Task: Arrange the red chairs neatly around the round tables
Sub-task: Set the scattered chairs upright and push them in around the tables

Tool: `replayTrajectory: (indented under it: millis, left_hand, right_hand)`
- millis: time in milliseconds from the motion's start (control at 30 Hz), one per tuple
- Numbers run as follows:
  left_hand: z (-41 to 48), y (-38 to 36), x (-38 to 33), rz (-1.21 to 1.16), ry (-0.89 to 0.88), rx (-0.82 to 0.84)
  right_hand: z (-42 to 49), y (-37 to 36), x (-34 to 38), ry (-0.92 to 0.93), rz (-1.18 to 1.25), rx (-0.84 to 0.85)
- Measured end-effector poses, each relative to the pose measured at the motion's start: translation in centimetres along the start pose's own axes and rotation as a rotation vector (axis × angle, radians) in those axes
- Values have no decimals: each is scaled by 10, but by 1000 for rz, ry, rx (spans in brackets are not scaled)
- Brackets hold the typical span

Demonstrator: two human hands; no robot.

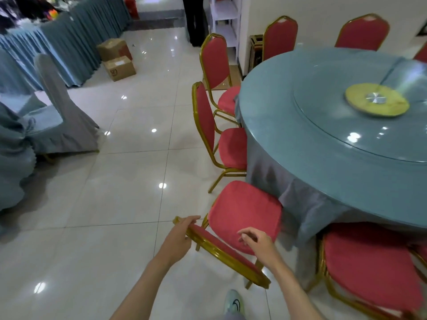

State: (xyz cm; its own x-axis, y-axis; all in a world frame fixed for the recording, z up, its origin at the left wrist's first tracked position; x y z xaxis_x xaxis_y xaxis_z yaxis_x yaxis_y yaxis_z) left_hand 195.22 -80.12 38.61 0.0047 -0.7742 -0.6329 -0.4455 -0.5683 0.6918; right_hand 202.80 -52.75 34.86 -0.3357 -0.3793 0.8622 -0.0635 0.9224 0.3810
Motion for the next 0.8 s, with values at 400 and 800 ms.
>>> replayTrajectory:
  millis: [400,800]
  left_hand:
    - [57,2,43,361,-252,192]
    - [64,-1,60,436,-352,341]
  right_hand:
    - [-26,-49,-44,-393,-15,-41]
    - [-87,-108,-34,-543,38,-315]
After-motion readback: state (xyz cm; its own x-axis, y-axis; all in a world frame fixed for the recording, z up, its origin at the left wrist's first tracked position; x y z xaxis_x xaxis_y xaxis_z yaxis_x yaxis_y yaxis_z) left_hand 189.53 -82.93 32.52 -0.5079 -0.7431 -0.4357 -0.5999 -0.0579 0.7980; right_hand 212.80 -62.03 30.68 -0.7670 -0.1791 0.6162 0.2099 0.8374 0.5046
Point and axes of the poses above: each hand's wrist, its own z-axis towards the middle knuckle, its own y-axis out of the back of the hand, x = y × z, the point moved 2 cm from there along z, towards the middle knuckle, and after that the axes turned 6 degrees about y, right-handed, at the moved point
